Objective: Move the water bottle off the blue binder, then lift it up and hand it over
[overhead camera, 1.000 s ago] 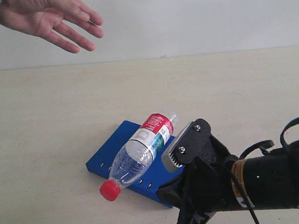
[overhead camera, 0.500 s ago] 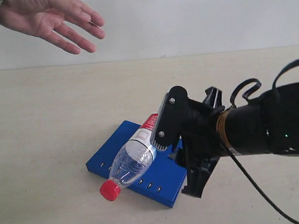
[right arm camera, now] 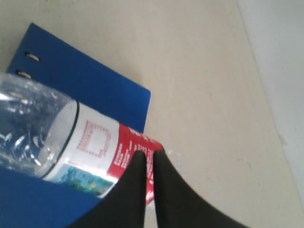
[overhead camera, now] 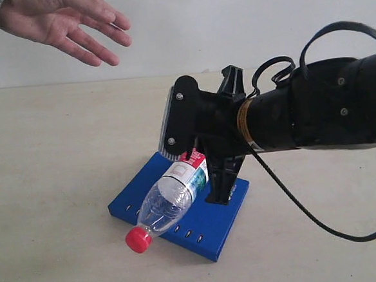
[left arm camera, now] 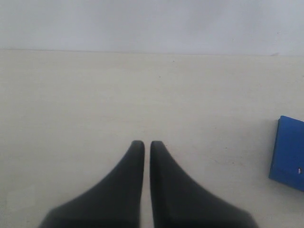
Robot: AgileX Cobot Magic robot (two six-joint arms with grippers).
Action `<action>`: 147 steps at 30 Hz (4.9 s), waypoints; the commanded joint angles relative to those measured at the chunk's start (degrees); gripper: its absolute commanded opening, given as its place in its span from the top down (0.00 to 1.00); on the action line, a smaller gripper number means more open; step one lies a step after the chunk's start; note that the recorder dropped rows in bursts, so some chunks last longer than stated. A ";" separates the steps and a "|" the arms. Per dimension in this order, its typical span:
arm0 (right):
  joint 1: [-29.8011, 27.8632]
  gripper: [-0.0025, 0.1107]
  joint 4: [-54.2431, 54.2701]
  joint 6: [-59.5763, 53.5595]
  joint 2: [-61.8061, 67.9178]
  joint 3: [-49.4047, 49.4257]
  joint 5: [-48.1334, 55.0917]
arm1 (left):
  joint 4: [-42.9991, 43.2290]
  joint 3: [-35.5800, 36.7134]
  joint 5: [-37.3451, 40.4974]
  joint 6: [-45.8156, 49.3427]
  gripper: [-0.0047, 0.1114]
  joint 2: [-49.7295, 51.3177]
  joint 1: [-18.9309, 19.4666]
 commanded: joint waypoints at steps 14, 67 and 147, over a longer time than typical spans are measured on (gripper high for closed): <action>-0.01 0.98 7.12 21.07 0.03 -0.04 2.37 | 0.06 0.16 -0.49 0.28 0.92 0.39 0.00; -1.16 0.14 10.82 -1.84 7.10 -0.04 -18.28 | 0.06 0.16 -0.49 0.28 0.92 0.39 0.00; -1.71 0.68 -40.76 10.15 16.11 -1.91 -24.08 | 0.06 0.16 -0.49 0.28 0.92 0.39 0.00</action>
